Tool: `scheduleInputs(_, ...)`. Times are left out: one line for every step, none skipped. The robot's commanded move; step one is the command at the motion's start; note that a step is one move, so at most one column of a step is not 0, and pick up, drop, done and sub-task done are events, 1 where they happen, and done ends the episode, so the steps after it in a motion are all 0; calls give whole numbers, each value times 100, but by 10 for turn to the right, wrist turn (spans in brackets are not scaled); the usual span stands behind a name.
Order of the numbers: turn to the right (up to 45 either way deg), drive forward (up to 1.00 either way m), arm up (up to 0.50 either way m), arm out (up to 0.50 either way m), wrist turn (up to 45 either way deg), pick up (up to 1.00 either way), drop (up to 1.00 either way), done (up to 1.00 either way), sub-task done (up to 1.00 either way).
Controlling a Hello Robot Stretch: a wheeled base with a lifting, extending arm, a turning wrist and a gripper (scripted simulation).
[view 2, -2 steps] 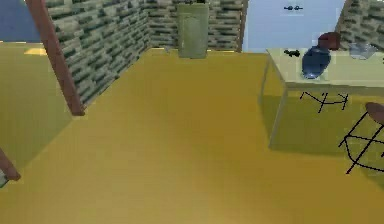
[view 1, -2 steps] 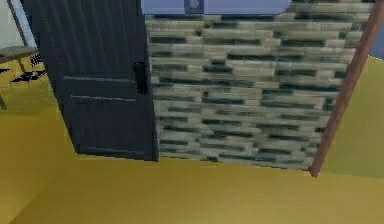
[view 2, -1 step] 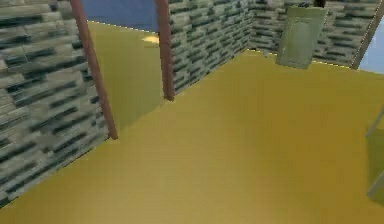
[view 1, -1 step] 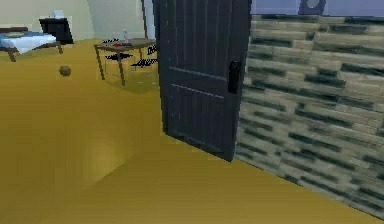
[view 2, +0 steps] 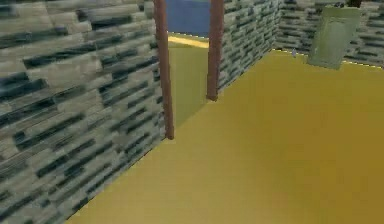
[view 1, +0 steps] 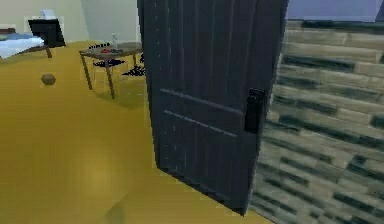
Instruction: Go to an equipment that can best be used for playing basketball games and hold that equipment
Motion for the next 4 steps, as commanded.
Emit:
scheduleInputs(-420,0,0,0,0,0,0,0,0)
scheduleInputs(-30,0,0,0,0,0,0,0,0)
scheduleInputs(0,100,0,0,0,0,0,0,0)
scheduleInputs(0,100,0,0,0,0,0,0,0)
